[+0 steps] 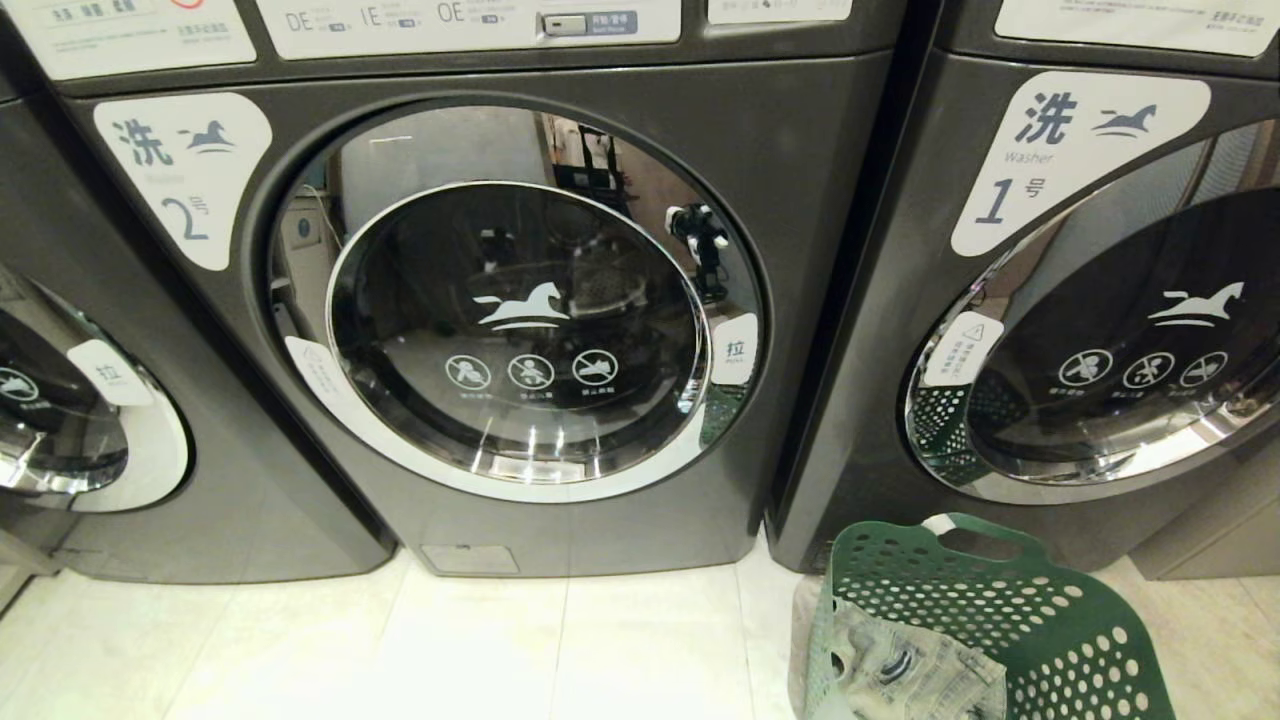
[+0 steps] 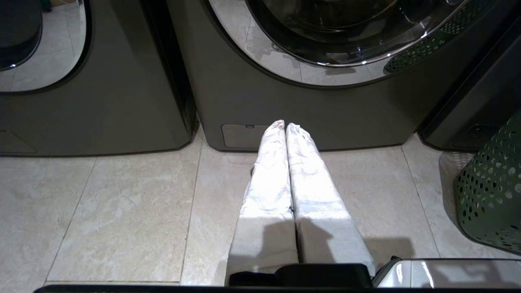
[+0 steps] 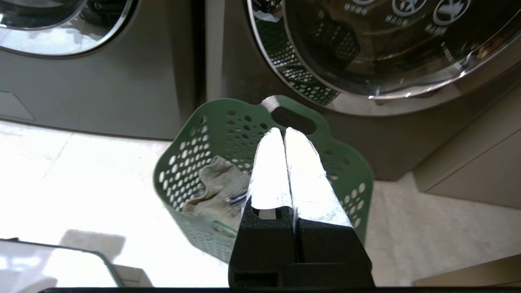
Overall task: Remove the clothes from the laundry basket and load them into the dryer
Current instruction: Take the clothes out of the basket
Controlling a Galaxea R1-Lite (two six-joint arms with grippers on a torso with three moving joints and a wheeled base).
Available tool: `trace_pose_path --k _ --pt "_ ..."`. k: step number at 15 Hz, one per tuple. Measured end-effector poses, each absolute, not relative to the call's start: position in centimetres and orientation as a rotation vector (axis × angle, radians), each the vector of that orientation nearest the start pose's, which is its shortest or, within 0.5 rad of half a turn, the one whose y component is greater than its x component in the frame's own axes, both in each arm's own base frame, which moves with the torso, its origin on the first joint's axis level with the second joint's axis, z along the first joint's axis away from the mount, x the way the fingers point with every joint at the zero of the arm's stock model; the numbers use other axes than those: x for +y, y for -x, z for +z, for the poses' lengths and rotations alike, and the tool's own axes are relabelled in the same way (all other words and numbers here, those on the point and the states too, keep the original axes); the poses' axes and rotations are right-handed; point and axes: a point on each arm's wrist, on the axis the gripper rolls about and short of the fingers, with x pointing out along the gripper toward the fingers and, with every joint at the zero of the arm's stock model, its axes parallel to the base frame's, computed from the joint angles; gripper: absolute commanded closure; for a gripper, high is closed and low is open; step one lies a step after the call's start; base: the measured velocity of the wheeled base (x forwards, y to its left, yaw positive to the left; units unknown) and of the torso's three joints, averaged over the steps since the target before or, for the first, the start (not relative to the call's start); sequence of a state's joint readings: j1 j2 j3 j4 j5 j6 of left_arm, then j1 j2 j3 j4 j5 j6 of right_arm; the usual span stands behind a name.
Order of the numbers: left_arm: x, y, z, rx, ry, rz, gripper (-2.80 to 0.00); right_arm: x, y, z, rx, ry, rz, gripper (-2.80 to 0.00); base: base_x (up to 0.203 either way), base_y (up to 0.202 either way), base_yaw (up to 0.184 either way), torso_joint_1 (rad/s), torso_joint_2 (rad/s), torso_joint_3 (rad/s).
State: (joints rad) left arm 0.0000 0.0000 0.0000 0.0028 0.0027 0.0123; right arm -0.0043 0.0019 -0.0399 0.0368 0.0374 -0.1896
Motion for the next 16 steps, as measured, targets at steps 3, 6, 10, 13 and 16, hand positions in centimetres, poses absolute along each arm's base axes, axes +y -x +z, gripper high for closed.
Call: trace_pose_path --k 3,6,10,13,16 --pt "0.0 2.3 7.5 0.003 -0.013 0.002 0.00 0.2 3.4 8.9 0.080 0.218 0.073 0.00 0.000 0.000 0.000 0.004 0.00 -0.193" --pt "0.0 2.3 7.5 0.003 -0.013 0.002 0.00 0.2 3.6 9.7 0.102 0.212 0.097 0.00 0.000 0.000 0.000 0.005 0.00 -0.199" --pt "0.0 2.3 7.5 0.003 -0.012 0.002 0.00 0.2 1.7 12.1 0.265 0.164 0.109 0.00 0.000 0.000 0.000 0.007 0.00 -0.196" --pt "0.0 2.3 7.5 0.003 -0.012 0.003 0.00 0.2 -2.2 14.8 0.421 0.072 0.100 0.00 0.000 0.000 0.000 0.005 0.00 -0.198" --pt "0.0 2.3 7.5 0.003 -0.012 0.003 0.00 0.2 -7.5 15.6 0.587 -0.010 0.085 0.00 0.000 0.000 0.000 0.004 0.00 -0.202"
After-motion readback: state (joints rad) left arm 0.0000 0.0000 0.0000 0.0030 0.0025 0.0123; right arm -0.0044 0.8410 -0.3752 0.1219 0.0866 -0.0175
